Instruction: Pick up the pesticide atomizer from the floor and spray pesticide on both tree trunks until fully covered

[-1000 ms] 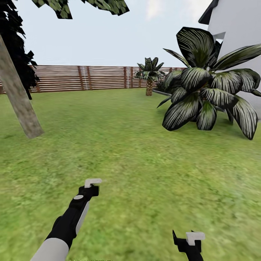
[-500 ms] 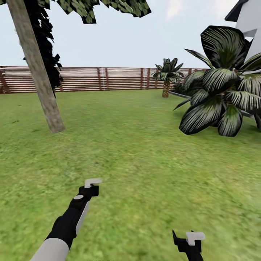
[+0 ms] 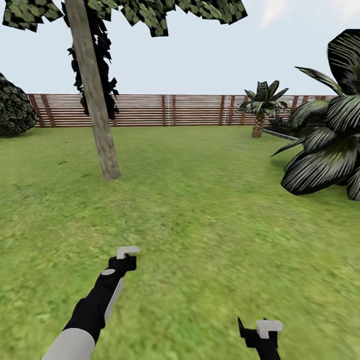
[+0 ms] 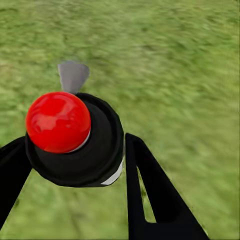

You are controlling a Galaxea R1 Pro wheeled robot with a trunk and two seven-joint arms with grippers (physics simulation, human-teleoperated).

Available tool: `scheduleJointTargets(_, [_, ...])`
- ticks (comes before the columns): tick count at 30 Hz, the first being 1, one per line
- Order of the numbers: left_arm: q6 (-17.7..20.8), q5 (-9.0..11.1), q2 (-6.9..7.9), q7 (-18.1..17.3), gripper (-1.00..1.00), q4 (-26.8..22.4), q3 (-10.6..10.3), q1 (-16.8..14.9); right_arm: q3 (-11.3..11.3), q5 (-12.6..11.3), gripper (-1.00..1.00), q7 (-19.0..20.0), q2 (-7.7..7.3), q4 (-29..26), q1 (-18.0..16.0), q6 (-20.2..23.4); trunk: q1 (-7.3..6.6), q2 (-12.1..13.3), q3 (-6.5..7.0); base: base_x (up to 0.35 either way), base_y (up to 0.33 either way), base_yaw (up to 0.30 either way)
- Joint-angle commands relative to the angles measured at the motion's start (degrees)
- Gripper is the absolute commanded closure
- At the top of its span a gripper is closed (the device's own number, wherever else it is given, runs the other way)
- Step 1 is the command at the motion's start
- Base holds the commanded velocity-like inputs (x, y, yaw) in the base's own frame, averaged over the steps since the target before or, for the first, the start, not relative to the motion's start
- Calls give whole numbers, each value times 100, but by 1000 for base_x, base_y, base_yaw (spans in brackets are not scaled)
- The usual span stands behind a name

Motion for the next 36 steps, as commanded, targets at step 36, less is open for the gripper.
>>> scheduleJointTargets(36, [-2024,7,0,0,100,17,10,571,0,3,-100,5,-3,-7,0,0,0,0,90,182,261,238])
